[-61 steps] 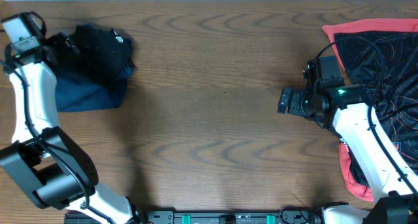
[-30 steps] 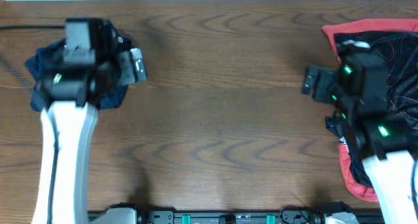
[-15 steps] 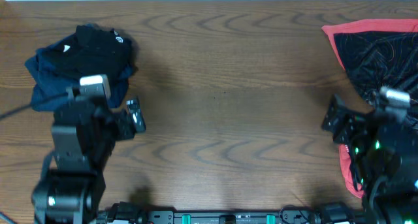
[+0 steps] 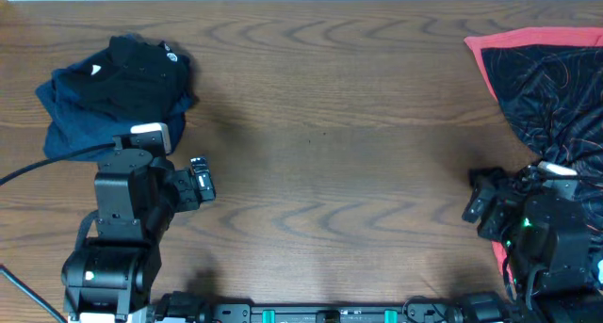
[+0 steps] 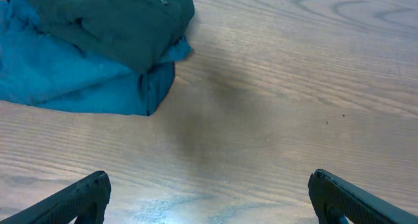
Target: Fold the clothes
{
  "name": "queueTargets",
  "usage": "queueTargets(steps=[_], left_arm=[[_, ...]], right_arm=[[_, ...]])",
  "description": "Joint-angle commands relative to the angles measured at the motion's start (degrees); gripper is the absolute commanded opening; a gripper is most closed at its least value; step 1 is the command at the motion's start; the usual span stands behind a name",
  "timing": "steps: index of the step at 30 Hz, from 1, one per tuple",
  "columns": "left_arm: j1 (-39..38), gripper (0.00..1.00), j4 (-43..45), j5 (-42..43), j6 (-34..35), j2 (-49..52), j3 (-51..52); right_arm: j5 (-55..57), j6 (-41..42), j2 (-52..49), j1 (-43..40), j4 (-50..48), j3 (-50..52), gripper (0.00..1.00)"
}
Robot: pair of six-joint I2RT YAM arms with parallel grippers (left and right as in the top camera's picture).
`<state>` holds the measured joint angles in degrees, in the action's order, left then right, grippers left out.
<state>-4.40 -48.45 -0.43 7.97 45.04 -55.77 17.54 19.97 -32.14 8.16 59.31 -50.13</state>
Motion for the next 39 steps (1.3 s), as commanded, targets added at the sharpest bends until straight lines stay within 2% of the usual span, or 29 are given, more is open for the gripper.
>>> queueTargets(steps=[1, 11, 17, 20, 26, 31, 39], left_arm=[[-0.28, 0.98, -0.52, -0.68, 0.92, 0.44, 0.15], [-0.28, 0.98, -0.59, -0.68, 0.92, 0.61, 0.15], [-0.28, 0.98, -0.59, -0.68, 0.92, 0.63, 0.15], [-0.28, 0.98, -0.59, -0.68, 0.92, 0.61, 0.15], [-0.28, 0.98, -0.59, -0.66, 0.92, 0.61, 0.15], [-0.28, 0.98, -0.59, -0.68, 0.92, 0.63, 0.15], [-0.28, 0.98, -0.74, -0.68, 0.92, 0.63, 0.15]], right_arm=[[0.90, 0.81, 0.15, -0.28, 1.73, 0.35, 0.99], [0.33, 0.79, 0.22, -0.28, 5.16, 0.35, 0.99], [-2.78, 0.70, 3.58, -1.73, 1.57, 2.80, 0.99], [-4.13, -1.44, 8.24, -3.58, -6.23, 9.75, 0.99], [-14.62, -3.32, 21.18, -7.15, -21.31, 24.63, 0.99], [-15.69, -4.85, 30.82, -9.46, -31.65, 32.24, 0.99], [-16.85, -12.37, 31.85, -9.97, -47.56, 40.46, 0.99]])
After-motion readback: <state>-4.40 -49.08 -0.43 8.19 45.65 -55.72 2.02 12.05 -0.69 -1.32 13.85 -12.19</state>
